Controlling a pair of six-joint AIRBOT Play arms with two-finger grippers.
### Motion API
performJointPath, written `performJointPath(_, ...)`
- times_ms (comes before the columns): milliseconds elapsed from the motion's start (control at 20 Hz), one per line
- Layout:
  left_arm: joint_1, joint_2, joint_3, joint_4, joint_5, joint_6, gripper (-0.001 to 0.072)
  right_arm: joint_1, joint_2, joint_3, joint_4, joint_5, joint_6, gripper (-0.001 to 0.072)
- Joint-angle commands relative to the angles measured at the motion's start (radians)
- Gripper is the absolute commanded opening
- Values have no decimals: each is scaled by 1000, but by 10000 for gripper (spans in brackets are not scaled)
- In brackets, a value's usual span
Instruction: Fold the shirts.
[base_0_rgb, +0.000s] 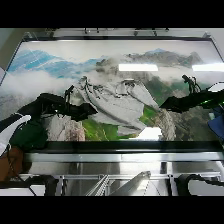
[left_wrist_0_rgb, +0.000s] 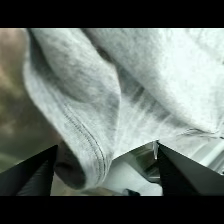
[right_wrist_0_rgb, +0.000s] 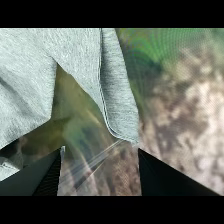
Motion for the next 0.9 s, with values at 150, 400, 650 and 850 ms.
performJointPath(150, -26, -89, 101, -36, 17, 16, 225, -9, -1, 0, 0, 0, 16, 521)
performJointPath(400, -15, -89, 113, -33, 34, 16, 31, -28, -18, 0, -16, -42, 15, 521)
performJointPath(650, 9, -89, 96, -31, 78, 16, 31, -17, -127, 0, 18, -62, 15, 521)
performJointPath(850, 8, -89, 98, -32, 81, 16, 31, 35, -189, 0, 89, -64, -12, 520)
